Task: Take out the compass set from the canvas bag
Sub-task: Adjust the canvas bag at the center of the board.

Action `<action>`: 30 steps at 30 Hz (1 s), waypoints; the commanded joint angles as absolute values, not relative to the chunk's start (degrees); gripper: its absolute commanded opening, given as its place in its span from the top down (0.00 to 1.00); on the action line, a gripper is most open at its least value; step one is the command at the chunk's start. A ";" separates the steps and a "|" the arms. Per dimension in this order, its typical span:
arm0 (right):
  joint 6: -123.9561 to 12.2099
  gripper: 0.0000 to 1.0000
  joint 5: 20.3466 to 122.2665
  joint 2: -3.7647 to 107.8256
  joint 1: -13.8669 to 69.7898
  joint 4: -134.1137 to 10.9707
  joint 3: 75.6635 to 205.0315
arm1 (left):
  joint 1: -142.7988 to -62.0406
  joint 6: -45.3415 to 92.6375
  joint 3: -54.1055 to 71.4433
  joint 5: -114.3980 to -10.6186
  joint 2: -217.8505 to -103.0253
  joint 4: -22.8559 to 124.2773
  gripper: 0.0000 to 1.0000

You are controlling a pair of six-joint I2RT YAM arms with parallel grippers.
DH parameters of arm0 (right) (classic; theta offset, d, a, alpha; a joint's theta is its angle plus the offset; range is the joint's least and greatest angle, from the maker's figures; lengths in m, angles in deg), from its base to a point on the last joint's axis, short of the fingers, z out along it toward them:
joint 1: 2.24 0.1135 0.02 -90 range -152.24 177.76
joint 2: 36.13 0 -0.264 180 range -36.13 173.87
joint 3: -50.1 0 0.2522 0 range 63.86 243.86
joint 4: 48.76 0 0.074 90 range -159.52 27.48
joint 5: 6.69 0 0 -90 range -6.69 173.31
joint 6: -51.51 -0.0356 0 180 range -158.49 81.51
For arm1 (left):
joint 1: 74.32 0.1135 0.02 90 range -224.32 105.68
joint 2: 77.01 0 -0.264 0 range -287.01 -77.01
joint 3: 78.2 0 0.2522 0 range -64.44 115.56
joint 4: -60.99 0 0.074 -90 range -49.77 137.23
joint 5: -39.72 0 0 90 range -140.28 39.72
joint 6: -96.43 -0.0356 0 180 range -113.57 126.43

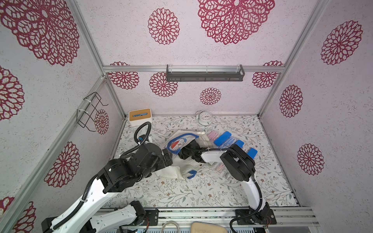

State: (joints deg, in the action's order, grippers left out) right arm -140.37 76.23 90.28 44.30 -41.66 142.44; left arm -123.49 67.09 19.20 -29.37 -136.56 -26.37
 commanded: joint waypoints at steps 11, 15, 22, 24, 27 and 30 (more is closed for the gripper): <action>-136.36 0.45 75.34 91.72 42.91 -55.93 142.71 | -117.22 41.69 37.50 -31.81 -166.62 -32.89 0.03; -136.02 0.45 74.80 91.58 42.94 -56.22 142.89 | -116.15 38.60 41.12 -32.18 -173.07 -34.97 0.01; -135.98 0.44 74.33 90.88 42.41 -53.21 141.97 | -116.16 36.90 42.24 -35.25 -178.41 -36.23 0.77; -135.36 0.41 74.57 90.40 42.28 -51.63 141.51 | -116.10 37.43 42.40 -34.30 -178.09 -36.81 1.00; -133.95 0.32 76.26 88.29 41.82 -44.97 138.52 | -116.07 37.36 40.33 -33.00 -174.85 -36.23 1.00; -132.97 0.27 77.07 86.20 41.10 -35.93 134.75 | -116.14 36.51 35.63 -34.79 -170.04 -33.29 1.00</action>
